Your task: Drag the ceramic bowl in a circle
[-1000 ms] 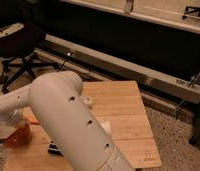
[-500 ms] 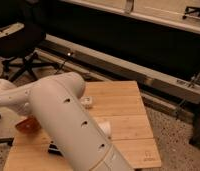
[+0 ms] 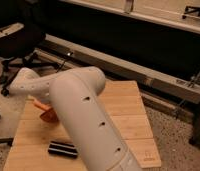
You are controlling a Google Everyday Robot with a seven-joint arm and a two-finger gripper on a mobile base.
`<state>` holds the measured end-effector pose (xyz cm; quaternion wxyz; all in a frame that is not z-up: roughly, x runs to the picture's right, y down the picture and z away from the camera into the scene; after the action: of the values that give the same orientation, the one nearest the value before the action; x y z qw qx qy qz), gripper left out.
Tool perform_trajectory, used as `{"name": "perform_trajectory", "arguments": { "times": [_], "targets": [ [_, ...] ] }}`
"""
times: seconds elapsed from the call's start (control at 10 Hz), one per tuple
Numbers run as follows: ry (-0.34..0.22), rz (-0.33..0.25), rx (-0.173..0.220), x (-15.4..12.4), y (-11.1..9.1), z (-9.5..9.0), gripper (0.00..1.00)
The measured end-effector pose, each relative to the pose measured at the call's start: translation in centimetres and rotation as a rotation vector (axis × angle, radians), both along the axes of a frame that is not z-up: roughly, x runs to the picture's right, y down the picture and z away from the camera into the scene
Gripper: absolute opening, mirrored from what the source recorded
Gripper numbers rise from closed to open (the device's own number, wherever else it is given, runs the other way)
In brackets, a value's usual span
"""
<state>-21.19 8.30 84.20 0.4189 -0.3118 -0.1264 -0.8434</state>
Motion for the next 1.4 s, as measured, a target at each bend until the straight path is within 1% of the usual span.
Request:
{"name": "perform_trajectory", "arguments": {
  "times": [0.1, 0.2, 0.4, 0.5, 0.6, 0.7, 0.8, 0.9, 1.0, 1.1, 1.2, 1.4],
  "targets": [
    [0.014, -0.019, 0.009, 1.9, 0.3, -1.0, 0.00],
    [0.023, -0.037, 0.004, 3.4, 1.7, -2.0, 0.00],
    [0.038, -0.068, -0.042, 6.0, 6.4, -4.0, 0.00],
    [0.037, -0.099, -0.080, 7.3, 9.8, -5.8, 0.00],
    [0.033, -0.121, -0.100, 8.0, 11.8, -7.0, 0.00],
    [0.015, -0.154, -0.127, 8.6, 13.9, -8.6, 0.00],
    [-0.017, -0.187, -0.151, 8.4, 15.7, -10.5, 0.00],
    [-0.066, -0.226, -0.178, 7.4, 17.7, -12.6, 0.00],
    [-0.108, -0.258, -0.200, 6.1, 19.2, -14.0, 0.00],
    [-0.143, -0.280, -0.214, 4.5, 20.4, -15.0, 0.00],
    [-0.190, -0.304, -0.231, 2.1, 21.9, -16.0, 0.00],
    [-0.278, -0.342, -0.251, -3.3, 24.3, -17.6, 0.00]
  ]
}}
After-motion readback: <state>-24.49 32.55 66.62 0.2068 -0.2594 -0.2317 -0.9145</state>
